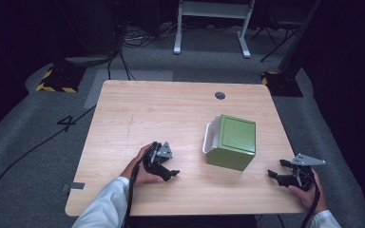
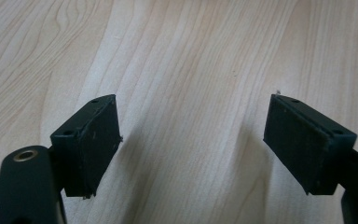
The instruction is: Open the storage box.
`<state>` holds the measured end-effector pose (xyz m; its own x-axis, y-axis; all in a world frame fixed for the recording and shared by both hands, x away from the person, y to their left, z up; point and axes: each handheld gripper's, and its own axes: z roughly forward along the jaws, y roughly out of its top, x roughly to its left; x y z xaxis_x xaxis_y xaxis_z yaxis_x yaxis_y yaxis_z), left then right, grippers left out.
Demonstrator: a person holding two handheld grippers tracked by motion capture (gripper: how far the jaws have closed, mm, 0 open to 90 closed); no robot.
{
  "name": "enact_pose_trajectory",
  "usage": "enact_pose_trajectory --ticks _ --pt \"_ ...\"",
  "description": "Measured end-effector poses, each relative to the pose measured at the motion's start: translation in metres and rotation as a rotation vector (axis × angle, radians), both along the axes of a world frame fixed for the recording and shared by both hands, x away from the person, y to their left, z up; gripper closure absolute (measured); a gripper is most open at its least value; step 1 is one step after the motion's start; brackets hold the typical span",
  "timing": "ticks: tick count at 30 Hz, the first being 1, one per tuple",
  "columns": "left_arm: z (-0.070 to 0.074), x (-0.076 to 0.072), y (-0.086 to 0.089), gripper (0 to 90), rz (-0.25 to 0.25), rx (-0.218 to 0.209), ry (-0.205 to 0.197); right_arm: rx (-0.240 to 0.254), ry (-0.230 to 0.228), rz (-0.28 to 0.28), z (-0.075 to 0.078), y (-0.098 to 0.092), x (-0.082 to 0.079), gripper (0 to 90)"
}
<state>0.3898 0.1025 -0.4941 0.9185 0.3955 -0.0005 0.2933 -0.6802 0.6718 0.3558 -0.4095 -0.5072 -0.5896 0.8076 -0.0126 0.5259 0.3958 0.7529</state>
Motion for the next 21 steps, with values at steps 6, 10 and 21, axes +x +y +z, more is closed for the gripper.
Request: enact_pose_trajectory --ticks 6,10,21 --pt "0.009 0.002 -0.004 22.0 0.022 -0.035 -0.017 0.0 0.0 0.0 0.0 0.0 0.0 21.9" --pt "0.015 0.004 -0.01 24.6 0.022 -0.035 -0.036 0.0 0.0 0.0 0.0 0.0 0.0 21.9" --pt "0.037 0.01 -0.026 25.0 0.094 -0.081 -0.103 0.0 0.0 0.002 0.0 0.0 0.0 21.9"
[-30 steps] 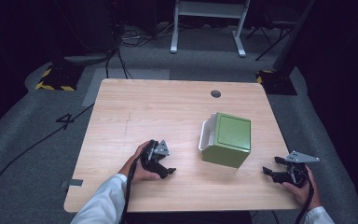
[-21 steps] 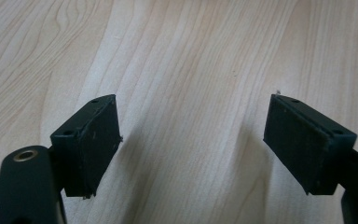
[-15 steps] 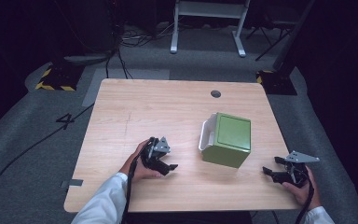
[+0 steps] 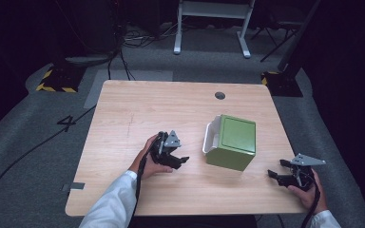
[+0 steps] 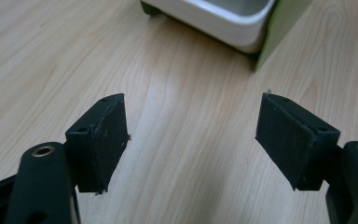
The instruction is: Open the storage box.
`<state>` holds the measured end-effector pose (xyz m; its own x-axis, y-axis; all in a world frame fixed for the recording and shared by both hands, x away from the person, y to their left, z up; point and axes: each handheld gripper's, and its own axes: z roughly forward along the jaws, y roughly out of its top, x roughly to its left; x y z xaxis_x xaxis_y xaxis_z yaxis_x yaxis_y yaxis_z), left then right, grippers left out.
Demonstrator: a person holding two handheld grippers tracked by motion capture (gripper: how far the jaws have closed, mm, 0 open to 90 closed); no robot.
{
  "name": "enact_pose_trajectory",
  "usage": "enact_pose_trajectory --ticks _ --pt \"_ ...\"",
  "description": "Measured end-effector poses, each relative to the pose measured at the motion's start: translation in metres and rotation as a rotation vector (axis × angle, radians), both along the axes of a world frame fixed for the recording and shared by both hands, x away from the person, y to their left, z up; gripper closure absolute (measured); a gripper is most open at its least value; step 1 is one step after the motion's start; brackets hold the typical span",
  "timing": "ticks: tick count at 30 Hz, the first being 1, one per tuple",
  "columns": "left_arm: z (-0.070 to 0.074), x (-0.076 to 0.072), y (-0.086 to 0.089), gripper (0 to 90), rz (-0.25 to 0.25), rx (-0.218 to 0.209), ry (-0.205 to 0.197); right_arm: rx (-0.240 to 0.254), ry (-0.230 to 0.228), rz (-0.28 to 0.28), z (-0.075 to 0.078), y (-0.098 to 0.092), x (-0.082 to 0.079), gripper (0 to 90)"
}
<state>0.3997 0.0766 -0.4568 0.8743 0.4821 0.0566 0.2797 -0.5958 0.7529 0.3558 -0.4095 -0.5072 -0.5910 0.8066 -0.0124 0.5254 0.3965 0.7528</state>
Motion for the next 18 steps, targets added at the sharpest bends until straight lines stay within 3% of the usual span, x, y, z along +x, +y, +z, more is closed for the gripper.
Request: enact_pose_trajectory --ticks 18 --pt "0.015 0.02 -0.032 25.2 0.043 -0.105 -0.027 0.001 0.001 0.0 0.0 0.0 0.0 21.9"
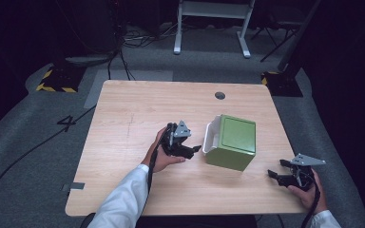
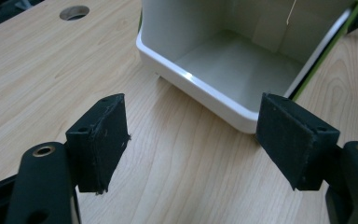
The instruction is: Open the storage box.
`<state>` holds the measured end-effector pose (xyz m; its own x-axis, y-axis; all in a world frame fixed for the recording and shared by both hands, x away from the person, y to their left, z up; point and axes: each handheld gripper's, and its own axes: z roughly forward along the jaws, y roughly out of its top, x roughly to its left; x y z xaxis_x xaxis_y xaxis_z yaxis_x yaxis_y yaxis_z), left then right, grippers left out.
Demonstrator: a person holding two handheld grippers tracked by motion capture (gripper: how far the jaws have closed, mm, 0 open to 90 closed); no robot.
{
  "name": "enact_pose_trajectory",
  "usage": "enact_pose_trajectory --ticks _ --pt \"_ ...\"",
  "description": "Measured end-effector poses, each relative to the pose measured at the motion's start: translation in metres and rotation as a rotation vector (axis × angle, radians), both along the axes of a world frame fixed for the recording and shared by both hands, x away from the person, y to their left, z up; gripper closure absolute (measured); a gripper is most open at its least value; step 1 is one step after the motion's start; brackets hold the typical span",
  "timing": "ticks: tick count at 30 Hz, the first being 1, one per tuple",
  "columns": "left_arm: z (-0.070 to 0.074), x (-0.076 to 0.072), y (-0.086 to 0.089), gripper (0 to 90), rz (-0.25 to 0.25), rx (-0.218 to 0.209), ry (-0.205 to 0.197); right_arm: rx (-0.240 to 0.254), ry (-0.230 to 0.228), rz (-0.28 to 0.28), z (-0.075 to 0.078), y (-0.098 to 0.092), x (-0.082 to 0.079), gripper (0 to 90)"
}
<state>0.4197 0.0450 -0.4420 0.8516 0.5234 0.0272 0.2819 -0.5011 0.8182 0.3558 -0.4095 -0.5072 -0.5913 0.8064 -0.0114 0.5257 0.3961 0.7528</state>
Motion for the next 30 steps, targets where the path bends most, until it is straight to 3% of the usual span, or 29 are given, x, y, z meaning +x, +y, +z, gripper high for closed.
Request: enact_pose_trajectory --ticks 12,17,24,27,30 --pt "-0.001 0.018 -0.021 22.8 0.013 -0.035 0.034 0.0 0.0 0.0 0.0 0.0 0.0 21.8" --pt "-0.006 0.022 -0.031 22.7 0.004 -0.021 0.043 0.0 0.0 0.0 0.0 0.0 0.0 21.8" --pt "-0.018 0.031 -0.038 23.3 0.042 0.019 0.068 0.0 0.0 0.0 0.0 0.0 0.0 21.8" --pt "-0.022 0.036 -0.036 21.9 0.048 -0.003 0.097 0.0 0.0 0.0 0.0 0.0 0.0 21.8" --pt "-0.023 0.037 -0.036 24.3 0.047 -0.013 0.098 0.0 0.0 0.001 0.0 0.0 0.0 21.9"
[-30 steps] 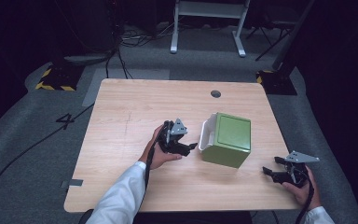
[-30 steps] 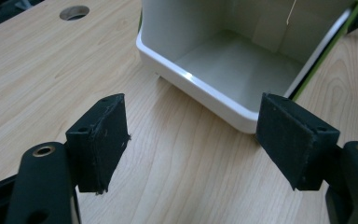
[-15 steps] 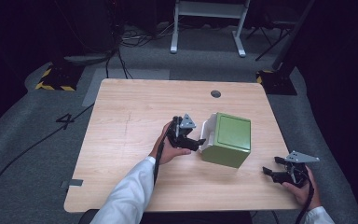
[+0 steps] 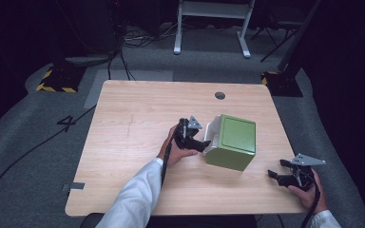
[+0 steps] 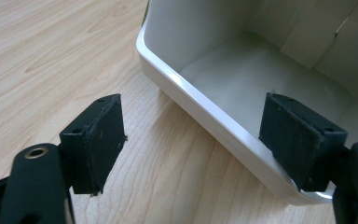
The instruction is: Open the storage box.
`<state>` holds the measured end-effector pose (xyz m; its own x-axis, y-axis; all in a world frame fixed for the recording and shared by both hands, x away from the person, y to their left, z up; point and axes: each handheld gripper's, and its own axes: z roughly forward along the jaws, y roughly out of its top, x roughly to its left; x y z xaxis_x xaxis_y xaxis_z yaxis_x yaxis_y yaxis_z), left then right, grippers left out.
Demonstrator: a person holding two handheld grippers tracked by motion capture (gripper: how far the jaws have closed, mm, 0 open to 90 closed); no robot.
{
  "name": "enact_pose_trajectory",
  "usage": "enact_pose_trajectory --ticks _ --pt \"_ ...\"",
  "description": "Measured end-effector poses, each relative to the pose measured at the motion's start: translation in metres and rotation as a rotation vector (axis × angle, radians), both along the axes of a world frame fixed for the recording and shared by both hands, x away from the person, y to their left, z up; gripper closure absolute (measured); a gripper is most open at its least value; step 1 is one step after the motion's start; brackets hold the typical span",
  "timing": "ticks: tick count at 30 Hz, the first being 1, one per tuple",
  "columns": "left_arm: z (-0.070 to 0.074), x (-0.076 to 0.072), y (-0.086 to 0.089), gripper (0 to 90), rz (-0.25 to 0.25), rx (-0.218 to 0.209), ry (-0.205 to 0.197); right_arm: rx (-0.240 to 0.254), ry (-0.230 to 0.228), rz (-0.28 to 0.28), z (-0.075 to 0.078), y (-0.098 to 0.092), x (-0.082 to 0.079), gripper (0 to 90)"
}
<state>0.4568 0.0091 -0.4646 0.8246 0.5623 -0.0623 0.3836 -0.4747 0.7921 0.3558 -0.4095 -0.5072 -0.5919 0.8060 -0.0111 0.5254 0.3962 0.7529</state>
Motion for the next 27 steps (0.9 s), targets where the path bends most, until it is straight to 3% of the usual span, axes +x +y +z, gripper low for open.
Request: enact_pose_trajectory --ticks 5,8,17,27 --pt "-0.001 -0.002 -0.003 42.1 -0.042 0.019 0.008 0.0 0.0 0.0 0.0 0.0 0.0 21.8" --pt "-0.002 -0.002 -0.003 47.1 -0.026 0.047 0.009 0.0 0.0 0.001 0.0 0.0 0.0 21.9" --pt "-0.005 0.001 0.012 49.5 -0.001 0.065 0.018 0.0 0.0 0.001 0.0 0.0 0.0 21.9" --pt "-0.008 0.004 0.023 49.9 -0.007 0.048 0.019 -0.001 -0.001 0.001 0.0 0.0 0.0 21.9"
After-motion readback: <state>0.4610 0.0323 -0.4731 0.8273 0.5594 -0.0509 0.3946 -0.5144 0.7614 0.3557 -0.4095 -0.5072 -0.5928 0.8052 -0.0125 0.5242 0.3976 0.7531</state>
